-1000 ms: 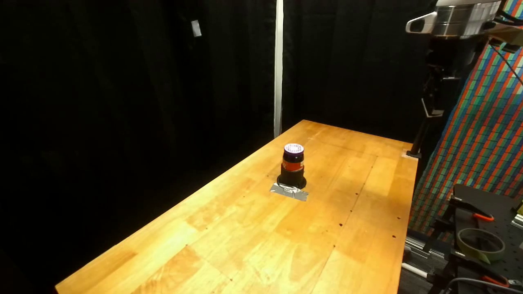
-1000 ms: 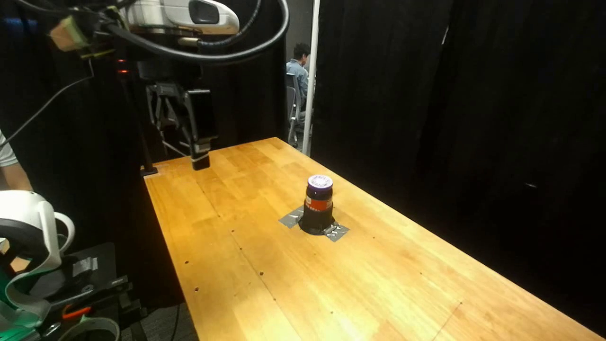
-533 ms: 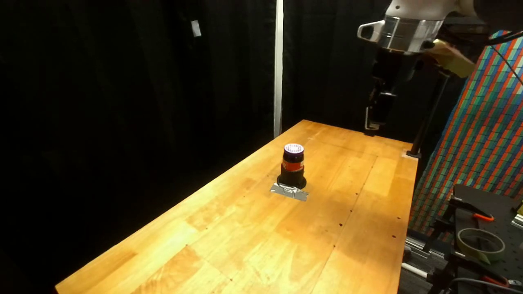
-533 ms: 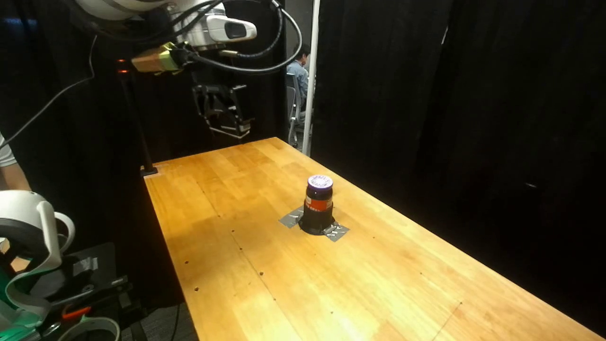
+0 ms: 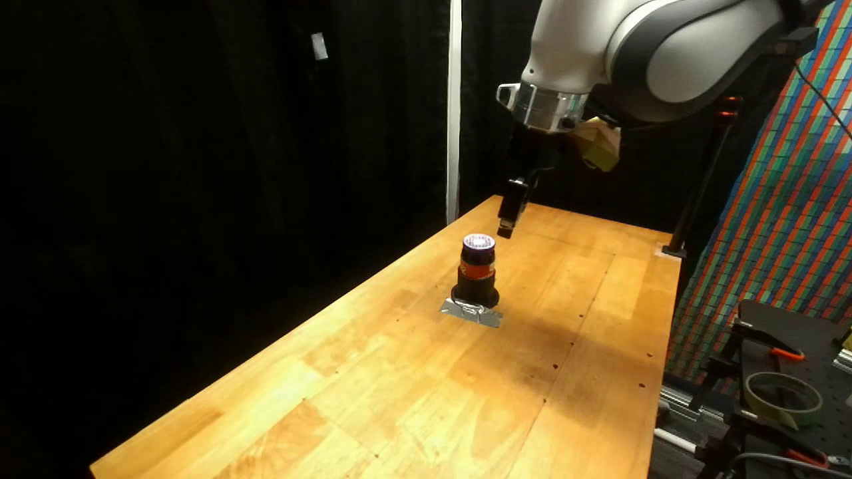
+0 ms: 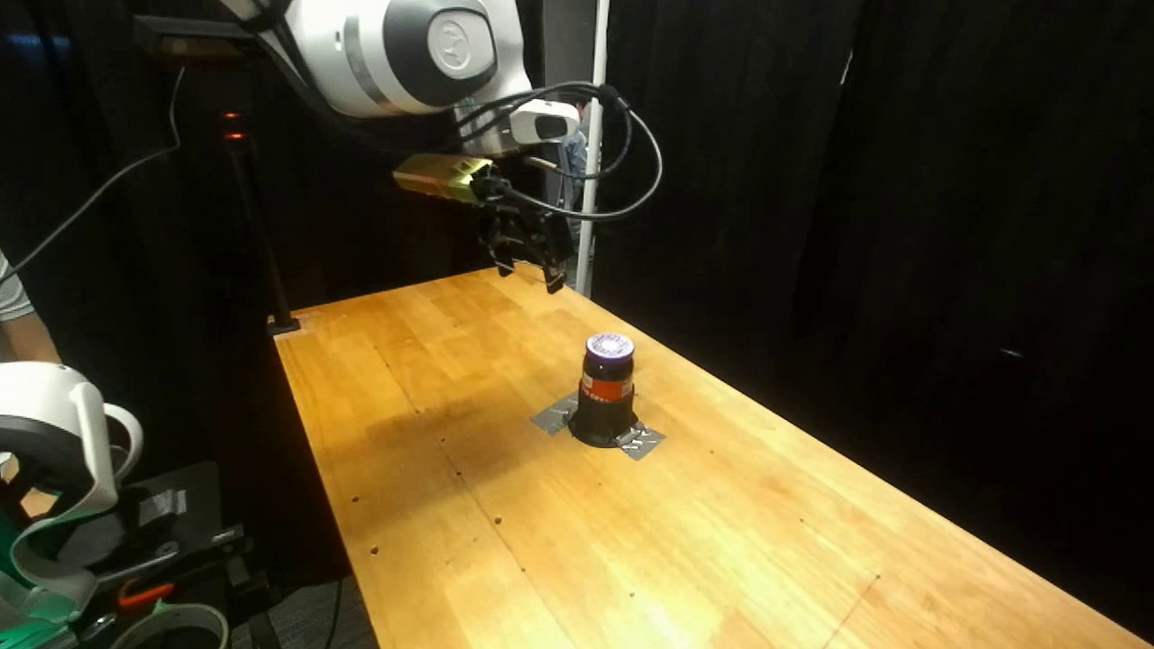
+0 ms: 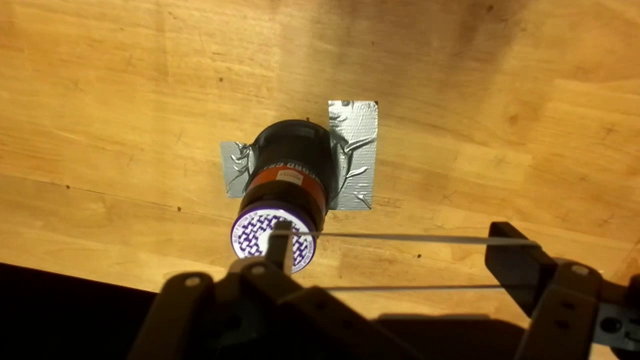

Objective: Put the rubber band around the brown cup

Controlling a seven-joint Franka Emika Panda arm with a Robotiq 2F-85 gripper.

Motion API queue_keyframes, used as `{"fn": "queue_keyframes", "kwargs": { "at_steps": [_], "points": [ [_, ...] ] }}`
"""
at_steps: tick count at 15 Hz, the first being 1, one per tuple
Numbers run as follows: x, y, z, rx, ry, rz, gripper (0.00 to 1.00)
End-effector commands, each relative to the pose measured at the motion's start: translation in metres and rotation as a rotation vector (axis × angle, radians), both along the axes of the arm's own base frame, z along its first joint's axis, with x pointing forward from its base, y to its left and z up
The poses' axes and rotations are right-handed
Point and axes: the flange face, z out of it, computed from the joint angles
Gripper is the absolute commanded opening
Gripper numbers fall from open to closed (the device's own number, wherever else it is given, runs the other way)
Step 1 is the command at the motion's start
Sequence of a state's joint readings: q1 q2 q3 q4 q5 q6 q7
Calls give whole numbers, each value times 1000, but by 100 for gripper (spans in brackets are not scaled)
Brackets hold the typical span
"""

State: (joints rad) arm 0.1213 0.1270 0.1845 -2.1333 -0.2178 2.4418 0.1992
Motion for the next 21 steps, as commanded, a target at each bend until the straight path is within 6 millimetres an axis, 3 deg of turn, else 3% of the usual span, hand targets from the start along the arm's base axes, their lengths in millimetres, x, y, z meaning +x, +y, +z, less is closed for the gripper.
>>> {"fn": "queue_keyframes", "kwargs": {
  "at_steps": [1,6,11,21],
  "points": [
    [52,-11,-16,-1,-15,-49,100],
    [96,-34,-42,-1,-9,-120,100],
    [122,-49,-65,8,-6,-166,100],
    [139,-57,-110,30,55,-214,100]
  ]
}}
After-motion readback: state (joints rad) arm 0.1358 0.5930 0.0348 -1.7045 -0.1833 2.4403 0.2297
